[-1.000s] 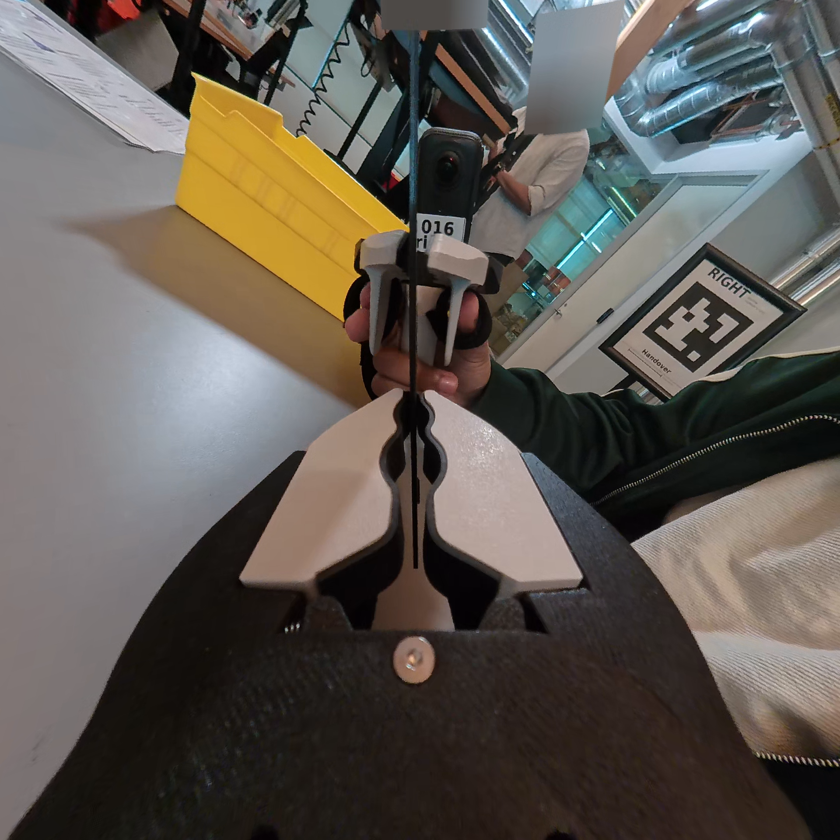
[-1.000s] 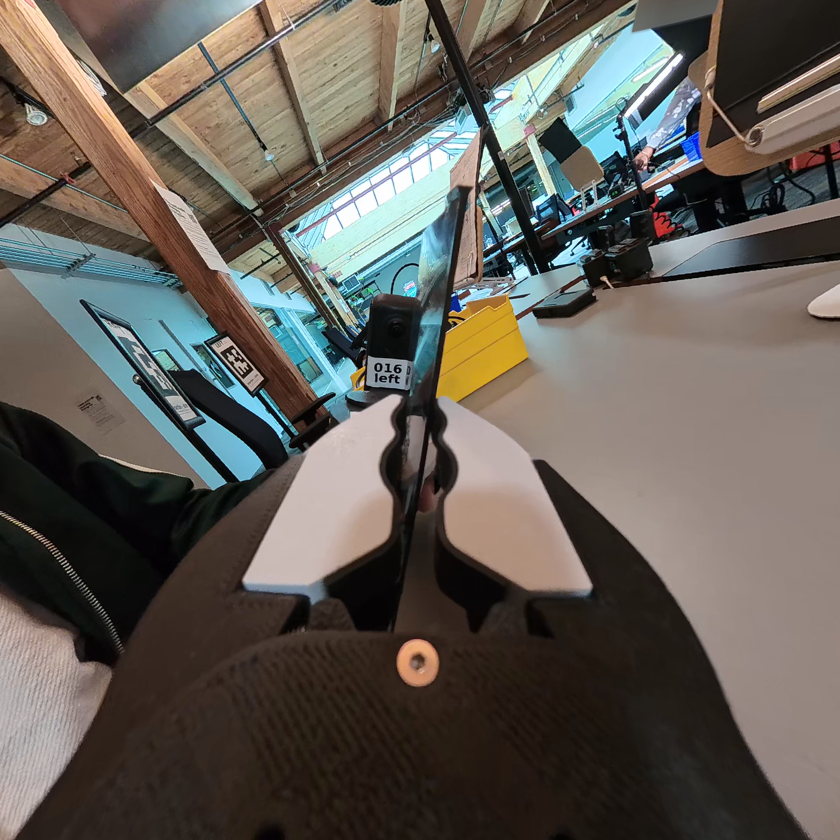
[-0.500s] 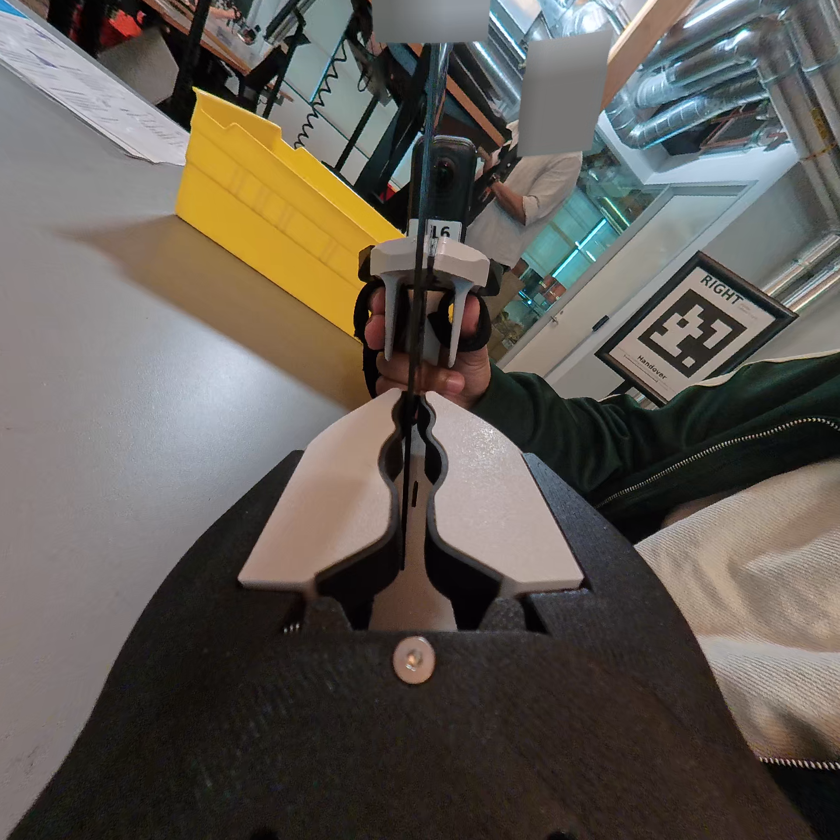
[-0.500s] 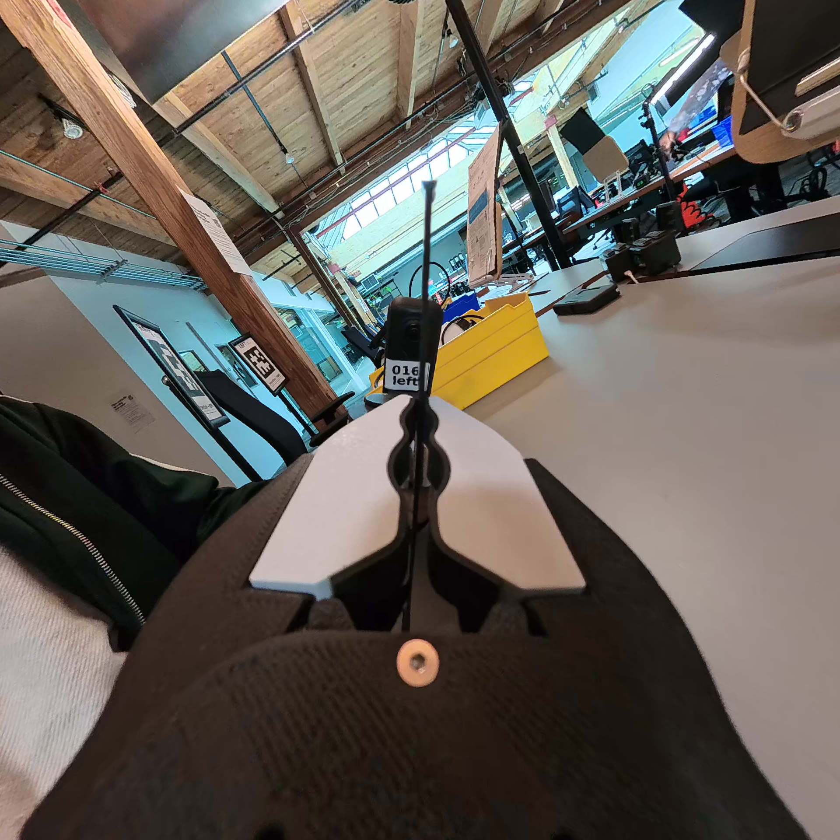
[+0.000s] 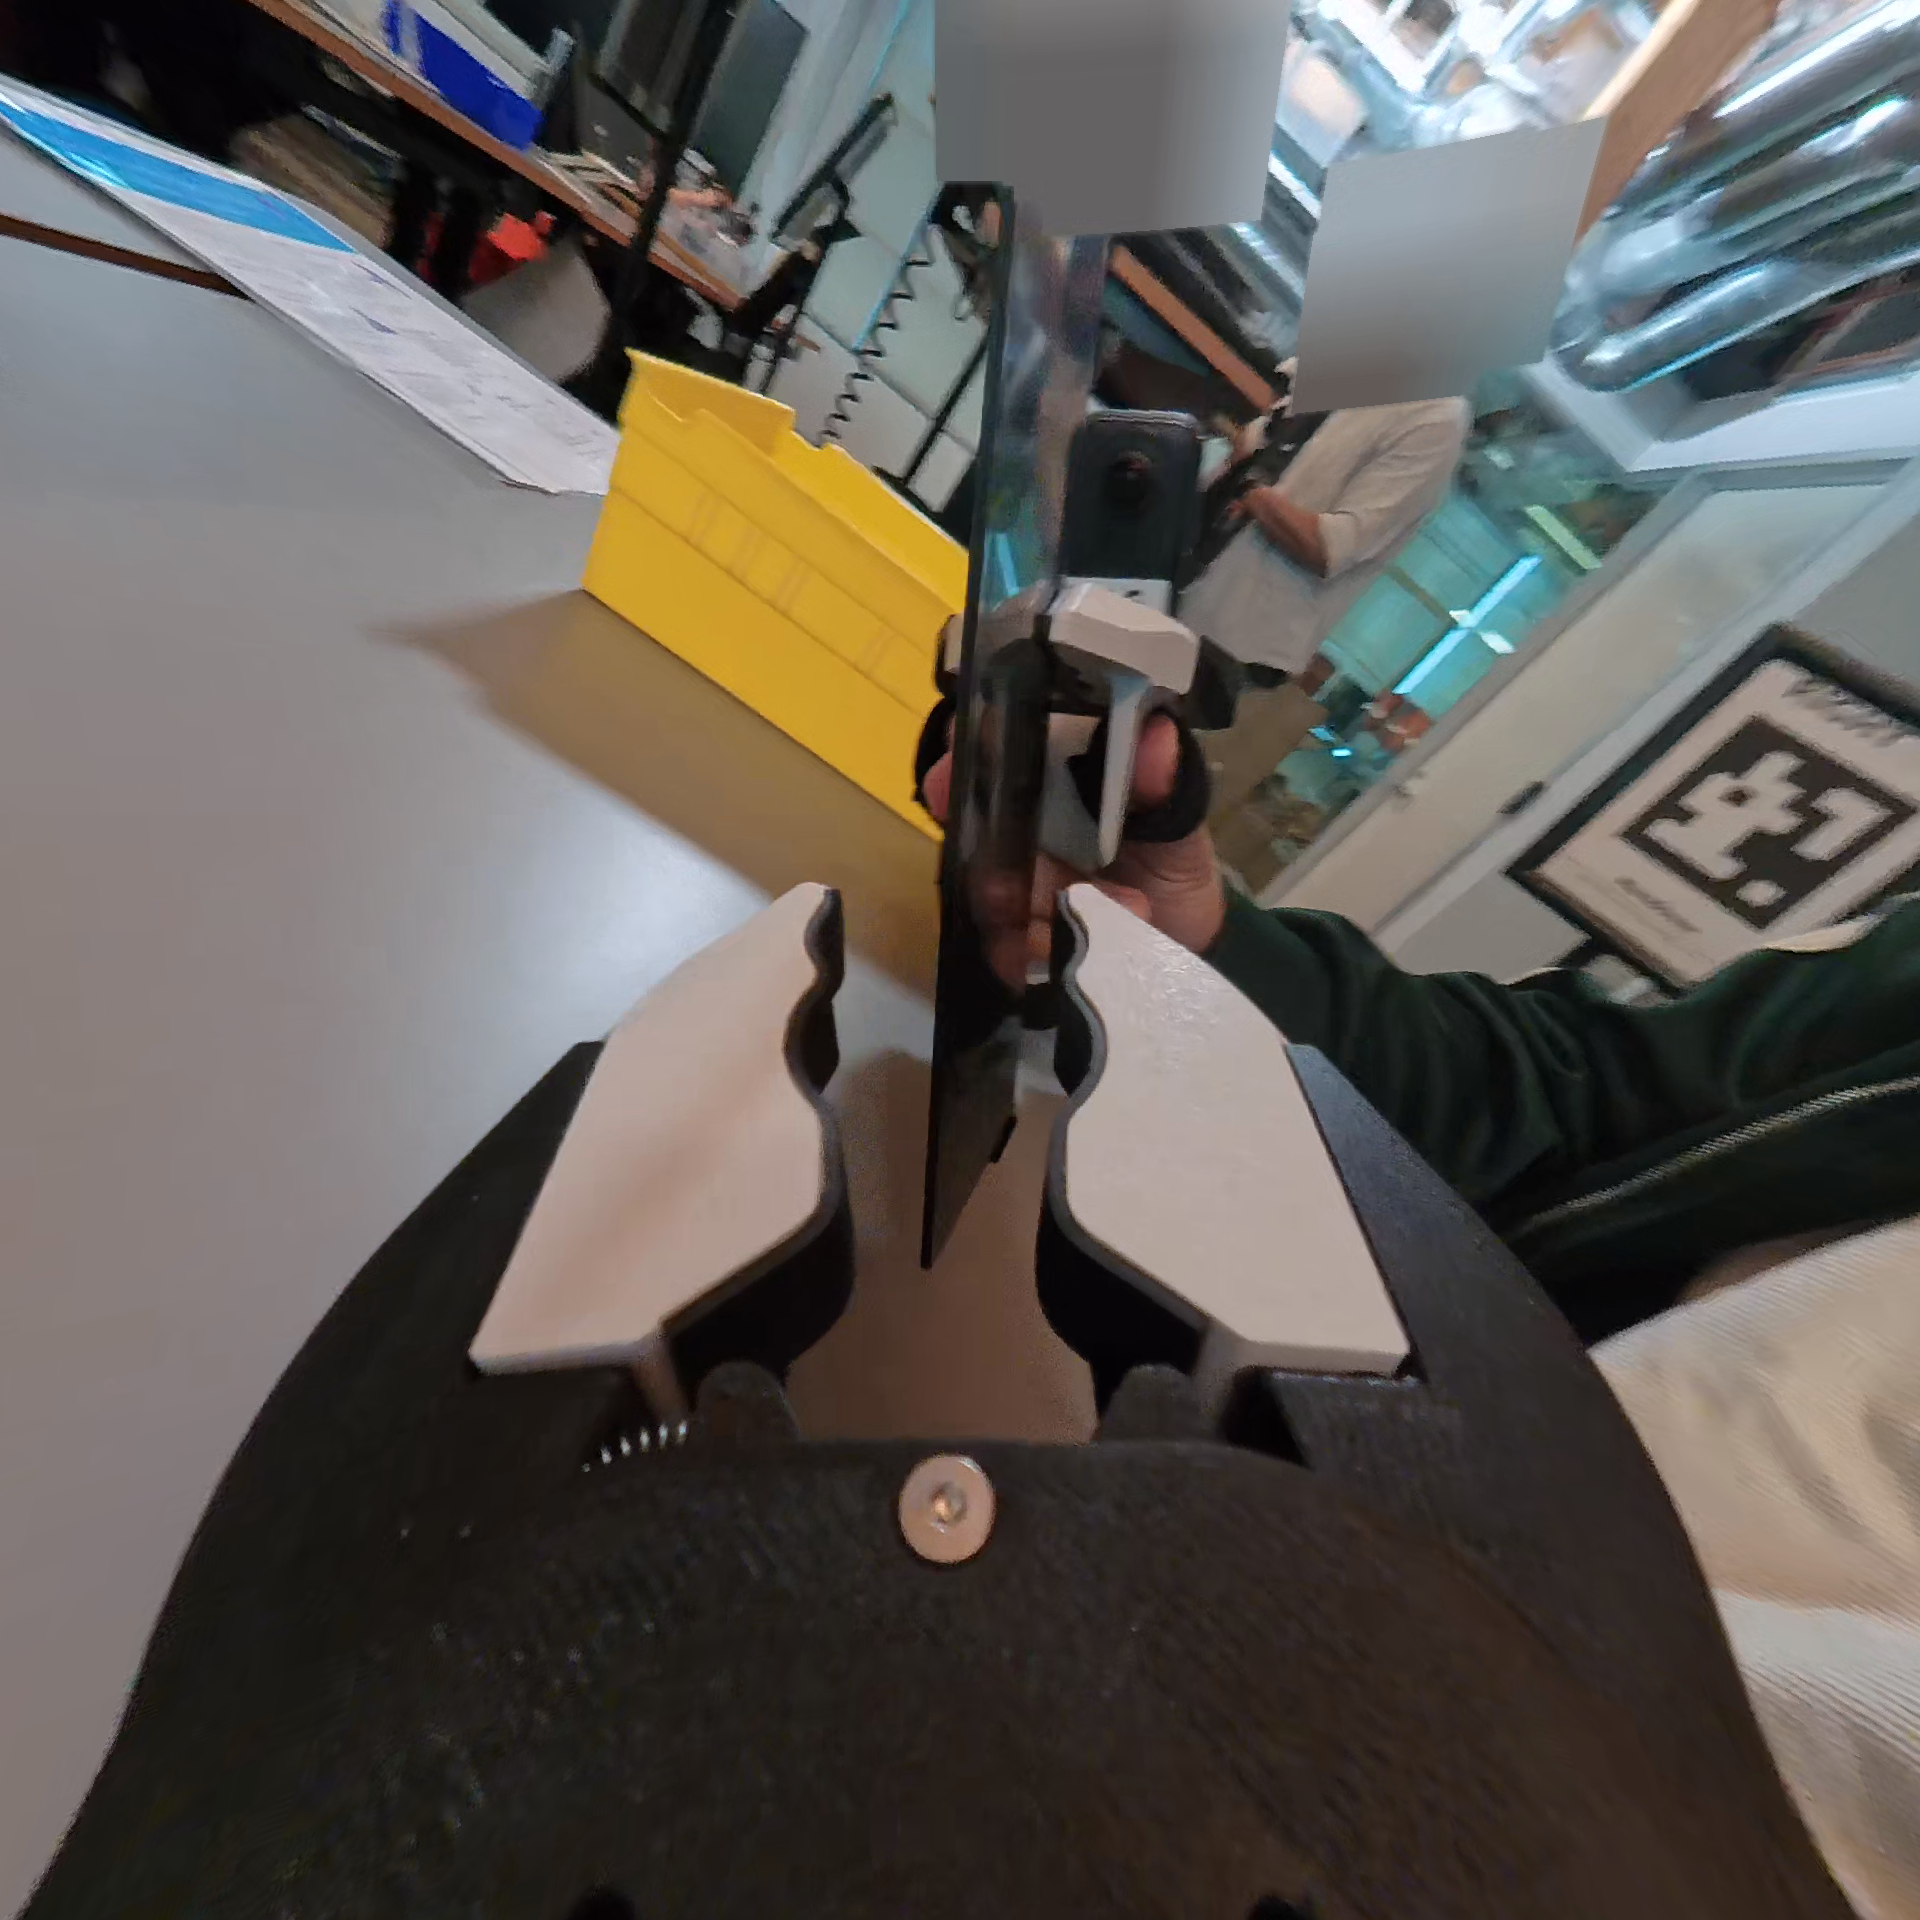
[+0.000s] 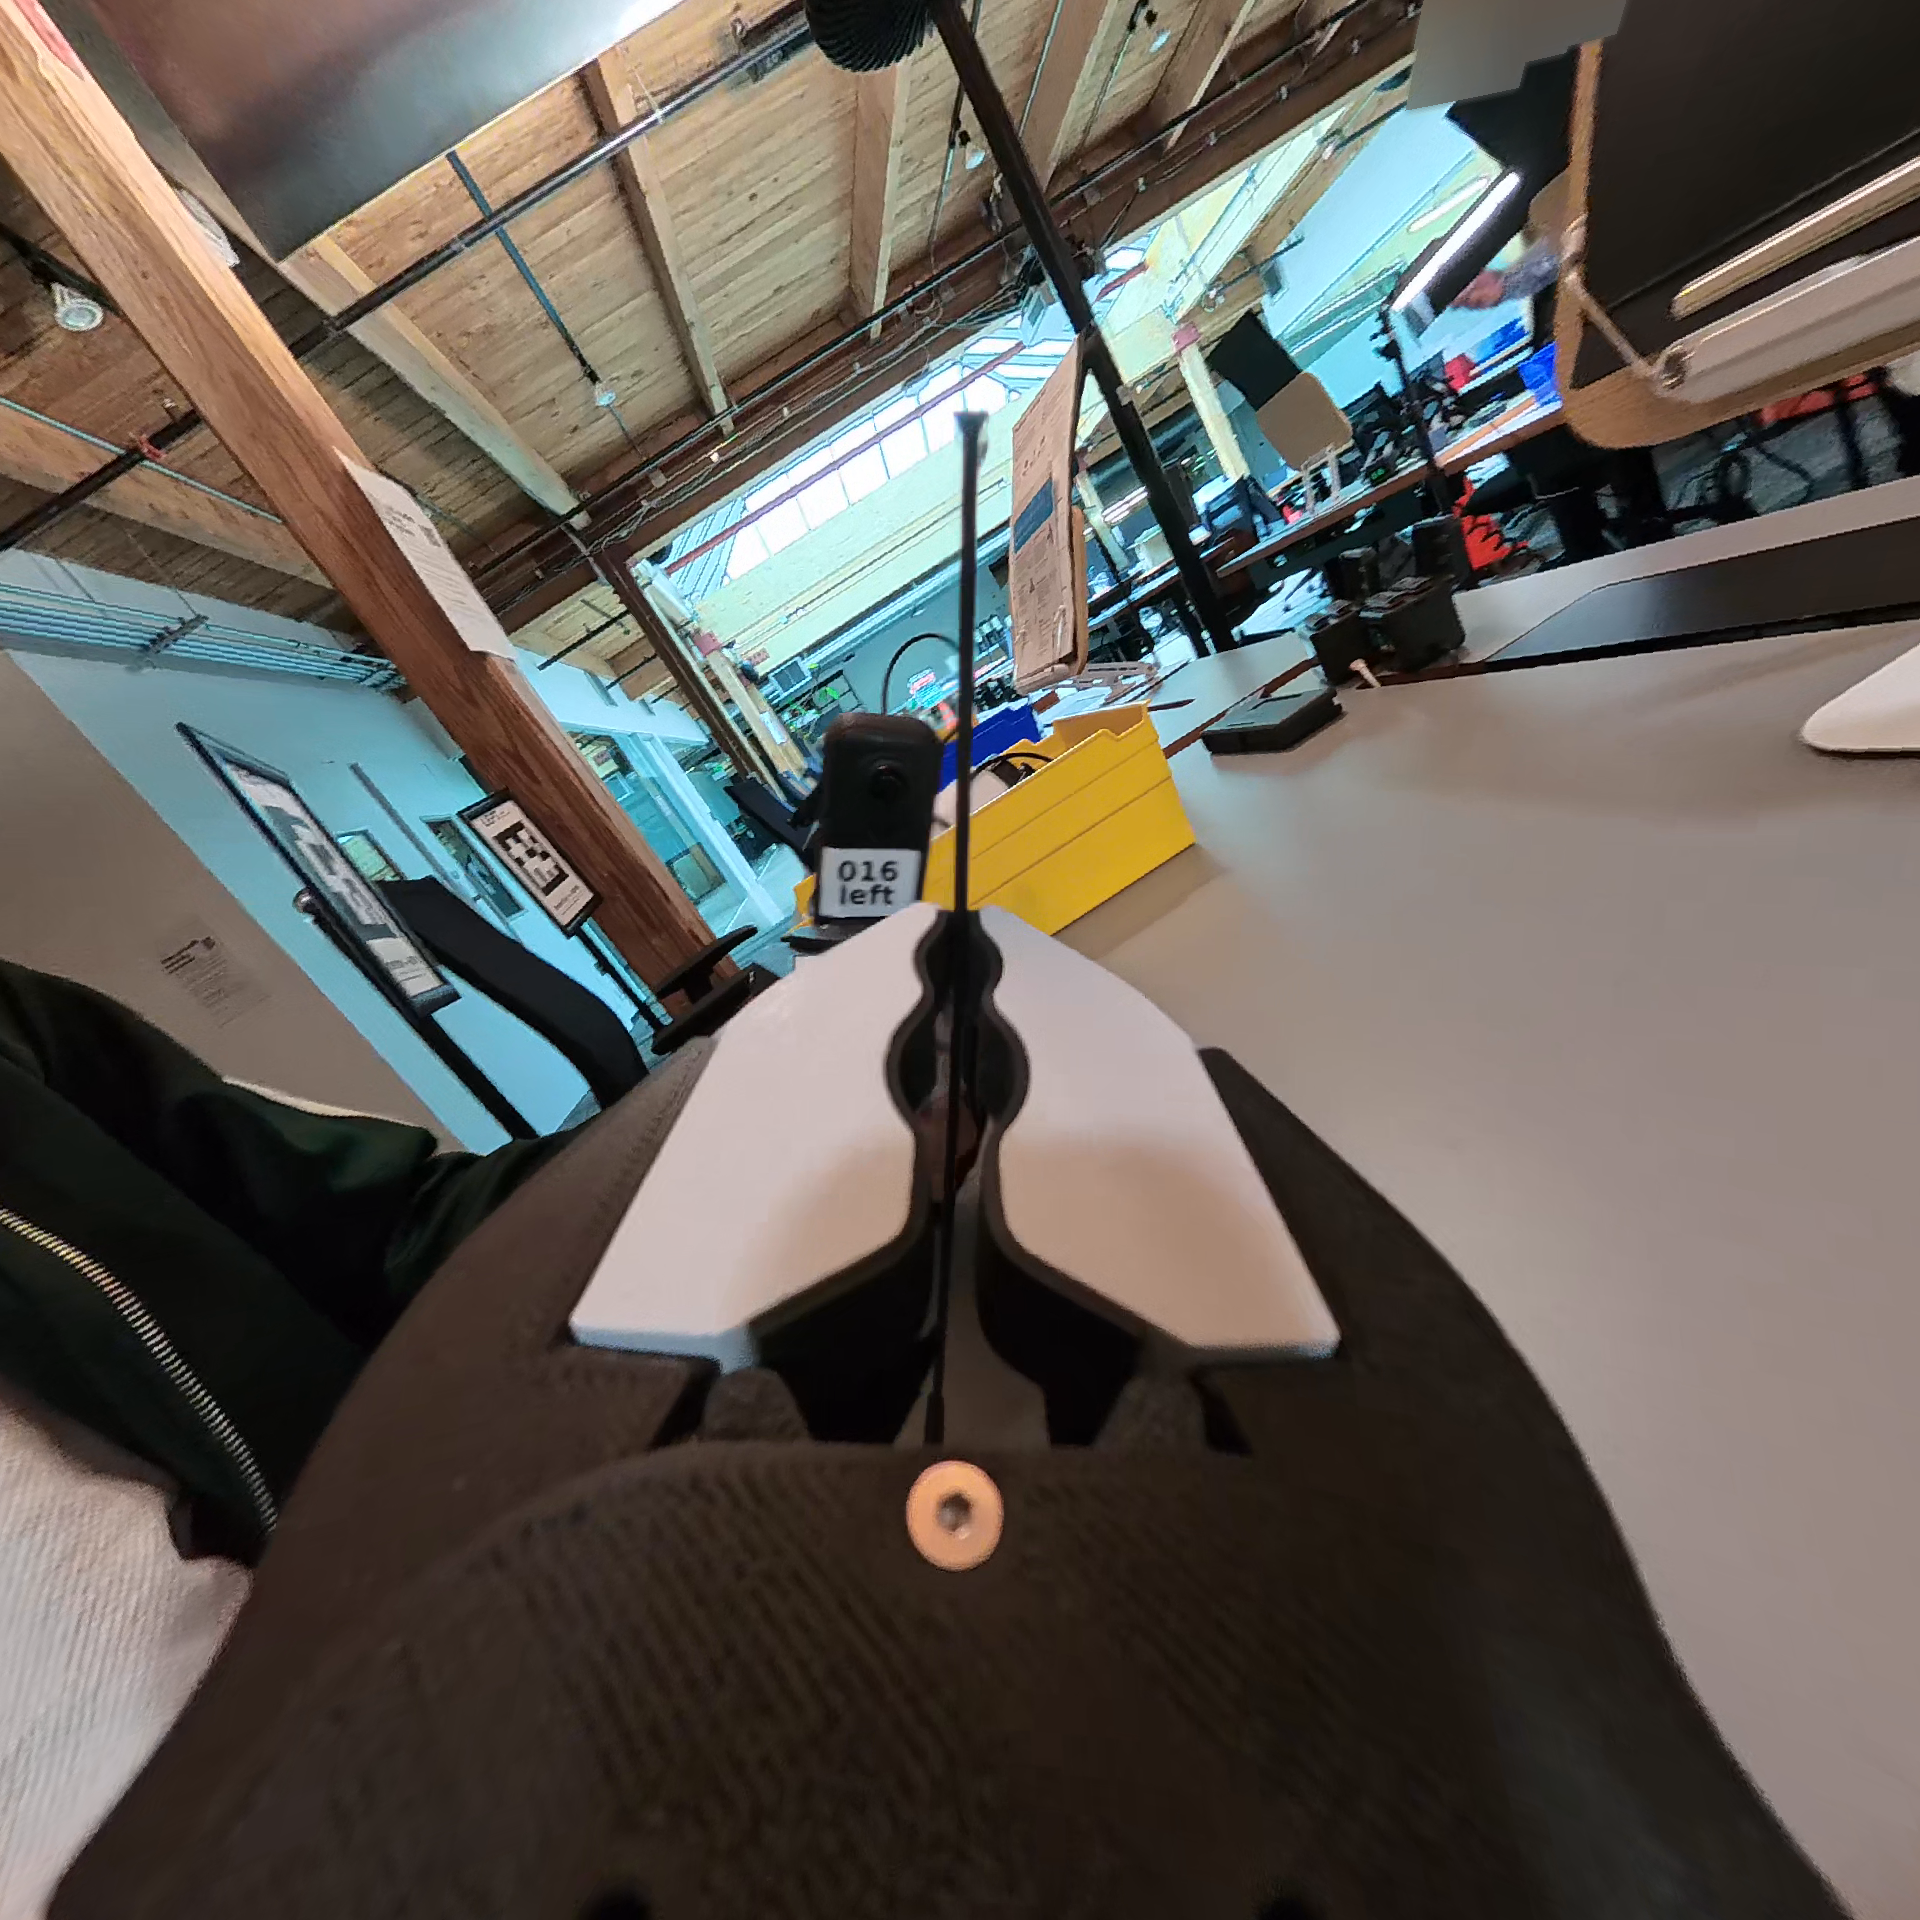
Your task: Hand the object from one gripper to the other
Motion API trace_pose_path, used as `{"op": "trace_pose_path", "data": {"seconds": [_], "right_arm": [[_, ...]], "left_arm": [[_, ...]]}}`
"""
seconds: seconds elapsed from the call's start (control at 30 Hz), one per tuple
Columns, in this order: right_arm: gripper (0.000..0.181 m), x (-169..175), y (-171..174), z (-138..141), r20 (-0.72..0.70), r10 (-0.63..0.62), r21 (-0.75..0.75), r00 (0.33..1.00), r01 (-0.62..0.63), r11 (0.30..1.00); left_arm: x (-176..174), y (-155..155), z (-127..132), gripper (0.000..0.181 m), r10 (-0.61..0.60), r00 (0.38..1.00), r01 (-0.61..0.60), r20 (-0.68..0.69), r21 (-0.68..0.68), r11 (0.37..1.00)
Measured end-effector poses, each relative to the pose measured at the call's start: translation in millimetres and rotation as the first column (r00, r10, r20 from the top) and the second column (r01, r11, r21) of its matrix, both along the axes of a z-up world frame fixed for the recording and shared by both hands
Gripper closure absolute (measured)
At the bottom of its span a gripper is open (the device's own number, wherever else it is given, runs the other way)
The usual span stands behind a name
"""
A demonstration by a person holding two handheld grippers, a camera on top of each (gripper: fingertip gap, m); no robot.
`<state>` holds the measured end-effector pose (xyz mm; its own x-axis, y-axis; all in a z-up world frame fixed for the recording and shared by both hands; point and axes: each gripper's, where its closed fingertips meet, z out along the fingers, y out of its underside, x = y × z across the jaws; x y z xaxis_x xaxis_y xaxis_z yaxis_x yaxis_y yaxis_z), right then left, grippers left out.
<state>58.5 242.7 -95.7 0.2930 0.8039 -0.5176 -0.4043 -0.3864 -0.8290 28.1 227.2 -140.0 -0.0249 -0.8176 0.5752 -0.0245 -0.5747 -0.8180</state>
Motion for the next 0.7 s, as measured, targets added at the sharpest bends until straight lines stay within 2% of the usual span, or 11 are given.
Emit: {"op": "trace_pose_path", "data": {"seconds": [0.1,0.17,0.23,0.33,0.43,0.6,0.7], "right_arm": [[0.18,11,12,-1,0.025,-0.144,0.005,0.989,0.144,0.99],[0.18,17,16,3,0.024,-0.243,0.022,0.97,0.243,0.97],[0.179,18,15,11,-0.007,-0.319,0.034,0.948,0.319,0.947],[0.179,13,10,20,-0.014,-0.414,0.072,0.91,0.414,0.908],[0.179,12,6,27,0.01,-0.517,0.106,0.856,0.513,0.852],[0.18,1,-3,33,0.055,-0.549,0.179,0.834,0.533,0.827],[0.18,-6,-5,33,0.082,-0.559,0.212,0.825,0.533,0.819]], "left_arm": [[-3,19,-8,0.112,0.21,0.971,-0.192,-0.114,0.151,0.97],[-9,32,-12,0.105,0.392,0.901,-0.327,-0.188,0.301,0.896],[-9,32,-11,0.099,0.494,0.845,-0.378,-0.204,0.425,0.823],[2,24,-15,0.081,0.559,0.793,-0.349,-0.242,0.572,0.743],[10,16,-16,0.074,0.602,0.762,-0.328,-0.241,0.657,0.679],[13,14,-21,0.074,0.596,0.759,-0.324,-0.263,0.641,0.695],[10,16,-22,0.082,0.59,0.76,-0.323,-0.272,0.629,0.707]]}}
